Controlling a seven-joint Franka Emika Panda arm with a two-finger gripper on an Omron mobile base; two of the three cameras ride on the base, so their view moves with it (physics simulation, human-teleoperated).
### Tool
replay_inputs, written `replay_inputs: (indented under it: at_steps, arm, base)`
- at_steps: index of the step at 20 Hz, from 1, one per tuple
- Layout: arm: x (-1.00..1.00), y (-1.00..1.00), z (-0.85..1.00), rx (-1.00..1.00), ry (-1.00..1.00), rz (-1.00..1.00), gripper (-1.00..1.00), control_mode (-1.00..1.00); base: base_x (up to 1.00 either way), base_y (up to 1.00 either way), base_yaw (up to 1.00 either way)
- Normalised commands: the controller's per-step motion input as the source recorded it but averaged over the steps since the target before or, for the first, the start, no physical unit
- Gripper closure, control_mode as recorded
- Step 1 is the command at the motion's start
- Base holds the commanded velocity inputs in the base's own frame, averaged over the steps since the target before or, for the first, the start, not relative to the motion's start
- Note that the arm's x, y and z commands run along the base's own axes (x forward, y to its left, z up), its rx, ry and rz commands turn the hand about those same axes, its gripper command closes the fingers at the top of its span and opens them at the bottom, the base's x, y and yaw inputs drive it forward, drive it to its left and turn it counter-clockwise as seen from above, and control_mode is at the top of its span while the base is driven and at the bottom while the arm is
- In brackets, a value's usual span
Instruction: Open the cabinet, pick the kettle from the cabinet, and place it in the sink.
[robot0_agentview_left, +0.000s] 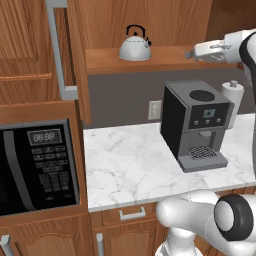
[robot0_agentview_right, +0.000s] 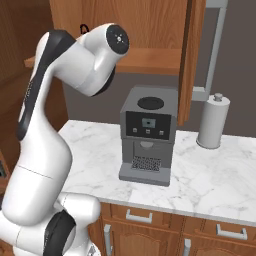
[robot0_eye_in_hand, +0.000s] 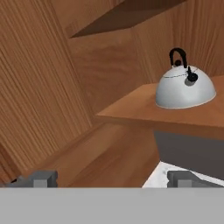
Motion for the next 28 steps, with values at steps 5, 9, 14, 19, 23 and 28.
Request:
replay_inputs:
  at_steps: [5, 9, 14, 19, 23, 28]
  arm:
    - [0.25, 0.13, 0.2, 0.0, -0.01, 0.08, -1.0, -1.0]
    - [0.25, 0.09, 0.3, -0.01, 0.0, 0.03, -1.0, -1.0]
    - [0.25, 0.05, 0.15, -0.03, -0.09, 0.06, -1.0, -1.0]
    - [0.25, 0.09, 0.0, -0.01, -0.2, 0.08, -1.0, -1.0]
    - [0.26, 0.06, -0.06, 0.0, -0.14, 0.04, -1.0, -1.0]
    - [0.24, 0.06, 0.01, -0.01, -0.06, 0.01, -1.0, -1.0]
  base:
    - [0.0, 0.0, 0.0]
    - [0.0, 0.0, 0.0]
    - [0.0, 0.0, 0.0]
    - [0.0, 0.0, 0.0]
    - [0.0, 0.0, 0.0]
    - [0.0, 0.0, 0.0]
